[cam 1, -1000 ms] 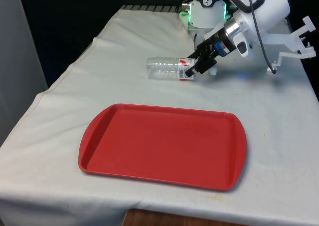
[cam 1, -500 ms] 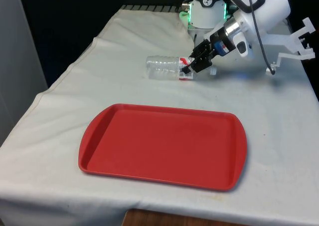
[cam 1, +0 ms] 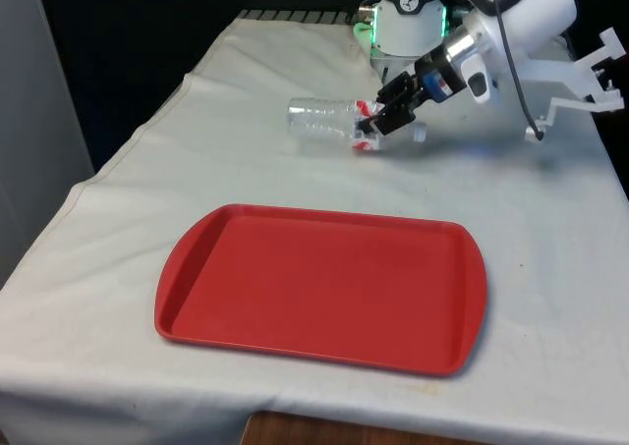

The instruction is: Place the bottle upright on the tray.

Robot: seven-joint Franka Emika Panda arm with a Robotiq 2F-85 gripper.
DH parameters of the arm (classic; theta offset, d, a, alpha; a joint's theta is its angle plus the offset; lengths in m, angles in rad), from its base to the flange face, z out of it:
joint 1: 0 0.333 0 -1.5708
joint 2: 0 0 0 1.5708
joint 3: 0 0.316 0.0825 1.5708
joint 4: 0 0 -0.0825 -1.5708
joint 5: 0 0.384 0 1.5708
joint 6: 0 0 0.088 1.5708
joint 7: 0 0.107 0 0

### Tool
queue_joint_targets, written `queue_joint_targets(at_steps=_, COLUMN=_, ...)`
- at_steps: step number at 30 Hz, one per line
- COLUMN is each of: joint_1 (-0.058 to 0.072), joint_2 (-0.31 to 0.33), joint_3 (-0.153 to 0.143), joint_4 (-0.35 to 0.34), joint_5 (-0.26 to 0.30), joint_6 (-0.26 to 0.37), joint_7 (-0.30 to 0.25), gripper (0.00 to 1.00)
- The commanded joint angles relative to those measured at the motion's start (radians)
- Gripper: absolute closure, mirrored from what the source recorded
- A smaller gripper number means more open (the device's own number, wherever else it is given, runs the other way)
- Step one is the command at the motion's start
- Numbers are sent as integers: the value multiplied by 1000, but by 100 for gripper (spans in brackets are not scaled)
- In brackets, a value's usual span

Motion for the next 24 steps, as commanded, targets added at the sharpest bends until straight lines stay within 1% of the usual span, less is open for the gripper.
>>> queue_joint_targets(at_steps=1, joint_1=-1, joint_2=-18, joint_3=3, joint_4=-5, joint_5=12, joint_6=-4, joint_7=-5, gripper=86)
queue_joint_targets(at_steps=6, joint_1=-1, joint_2=-42, joint_3=2, joint_4=-5, joint_5=20, joint_6=-11, joint_7=-7, gripper=86)
queue_joint_targets(at_steps=7, joint_1=0, joint_2=-37, joint_3=1, joint_4=-5, joint_5=10, joint_6=-8, joint_7=-2, gripper=86)
queue_joint_targets(at_steps=8, joint_1=-2, joint_2=-46, joint_3=2, joint_4=-3, joint_5=21, joint_6=-13, joint_7=-8, gripper=86)
queue_joint_targets(at_steps=16, joint_1=-8, joint_2=-74, joint_3=0, joint_4=17, joint_5=38, joint_6=-34, joint_7=-21, gripper=86)
queue_joint_targets(at_steps=17, joint_1=-6, joint_2=-71, joint_3=0, joint_4=16, joint_5=30, joint_6=-33, joint_7=-15, gripper=86)
queue_joint_targets(at_steps=19, joint_1=-10, joint_2=-82, joint_3=-1, joint_4=25, joint_5=42, joint_6=-41, joint_7=-26, gripper=86)
queue_joint_targets(at_steps=24, joint_1=-13, joint_2=-94, joint_3=-3, joint_4=40, joint_5=49, joint_6=-50, joint_7=-33, gripper=86)
